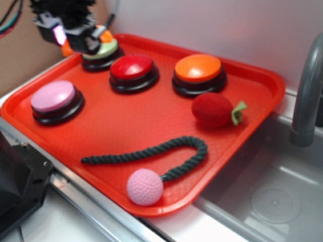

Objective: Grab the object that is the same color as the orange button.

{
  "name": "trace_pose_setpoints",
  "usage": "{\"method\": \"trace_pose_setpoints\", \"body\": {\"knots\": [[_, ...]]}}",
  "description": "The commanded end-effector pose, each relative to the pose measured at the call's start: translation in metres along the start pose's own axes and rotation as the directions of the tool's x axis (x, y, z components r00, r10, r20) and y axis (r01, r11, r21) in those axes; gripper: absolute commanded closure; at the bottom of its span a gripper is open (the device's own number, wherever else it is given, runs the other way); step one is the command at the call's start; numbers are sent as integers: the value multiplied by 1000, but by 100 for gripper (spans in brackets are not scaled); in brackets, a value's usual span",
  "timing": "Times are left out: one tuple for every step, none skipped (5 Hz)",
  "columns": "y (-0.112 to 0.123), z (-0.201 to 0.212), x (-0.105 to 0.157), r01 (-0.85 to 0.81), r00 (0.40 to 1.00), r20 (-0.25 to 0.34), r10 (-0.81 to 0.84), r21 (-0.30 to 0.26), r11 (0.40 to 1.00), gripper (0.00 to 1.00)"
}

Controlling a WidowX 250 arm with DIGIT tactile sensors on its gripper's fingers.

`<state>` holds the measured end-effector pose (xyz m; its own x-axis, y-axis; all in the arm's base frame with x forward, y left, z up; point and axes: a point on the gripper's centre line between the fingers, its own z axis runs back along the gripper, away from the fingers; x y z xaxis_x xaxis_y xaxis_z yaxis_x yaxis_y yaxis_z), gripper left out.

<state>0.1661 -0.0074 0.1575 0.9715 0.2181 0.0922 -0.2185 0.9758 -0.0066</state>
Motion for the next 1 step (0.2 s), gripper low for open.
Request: {"method": "trace_pose_setpoints", "body": {"knots": [[16, 20, -1, -11, 999, 50, 14, -53, 999, 100]]}}
